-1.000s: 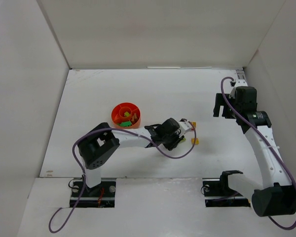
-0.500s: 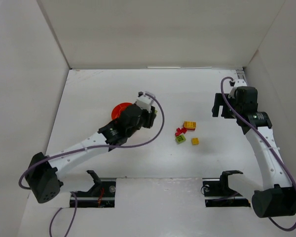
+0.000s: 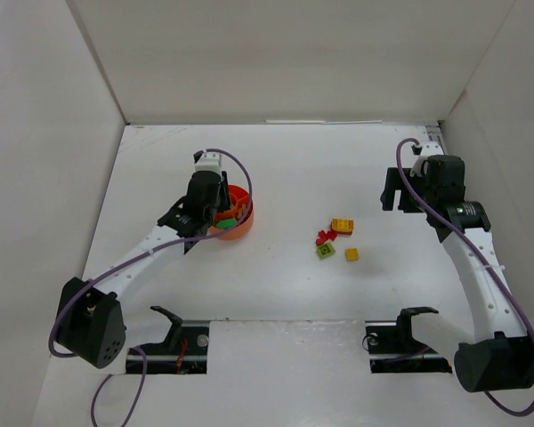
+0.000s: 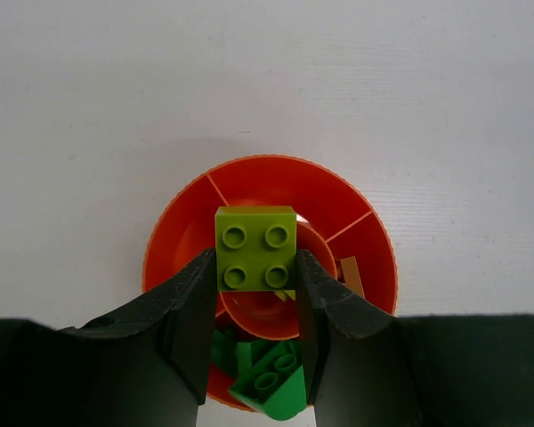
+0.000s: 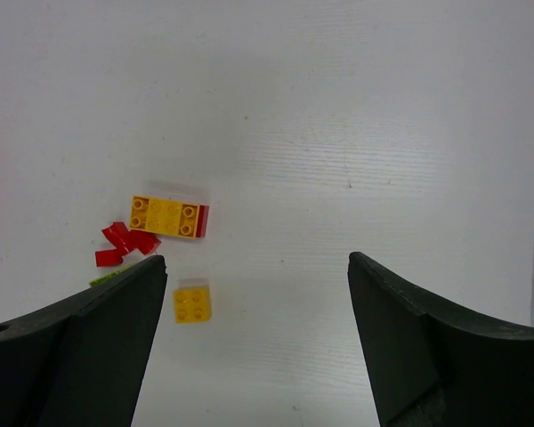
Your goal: Sort the legos into containers by color
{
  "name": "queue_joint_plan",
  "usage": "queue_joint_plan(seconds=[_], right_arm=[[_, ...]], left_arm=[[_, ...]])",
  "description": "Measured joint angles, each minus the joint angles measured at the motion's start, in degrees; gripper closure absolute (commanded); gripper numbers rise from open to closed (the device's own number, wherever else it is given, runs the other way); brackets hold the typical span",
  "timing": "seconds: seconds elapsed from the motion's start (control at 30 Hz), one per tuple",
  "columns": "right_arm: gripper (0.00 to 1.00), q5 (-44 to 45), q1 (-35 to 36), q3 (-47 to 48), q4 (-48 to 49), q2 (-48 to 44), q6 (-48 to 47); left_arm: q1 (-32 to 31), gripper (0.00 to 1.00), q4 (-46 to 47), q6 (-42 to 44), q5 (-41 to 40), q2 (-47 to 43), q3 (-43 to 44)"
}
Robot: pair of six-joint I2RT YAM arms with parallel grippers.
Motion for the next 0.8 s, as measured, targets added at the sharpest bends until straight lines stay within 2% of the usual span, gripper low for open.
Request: queue_joint_plan(seconds=[0.73, 0.77, 0.8], right_arm=[[0.13, 0.63, -0.02, 0.0, -0.07, 3.28, -1.05], [0.13, 0.66, -0.02, 0.0, -0.04, 3.41, -1.05], [0.13, 0.66, -0.02, 0.0, -0.07, 3.52, -1.05]], left_arm=[[-0.11, 0.75, -0.9, -0.74, 3.13, 0.72, -1.55], [-0.11, 0.71, -1.05, -0.92, 3.15, 0.72, -1.66], [-0.11, 0.71, -1.09, -1.07, 3.17, 0.72, -1.79]])
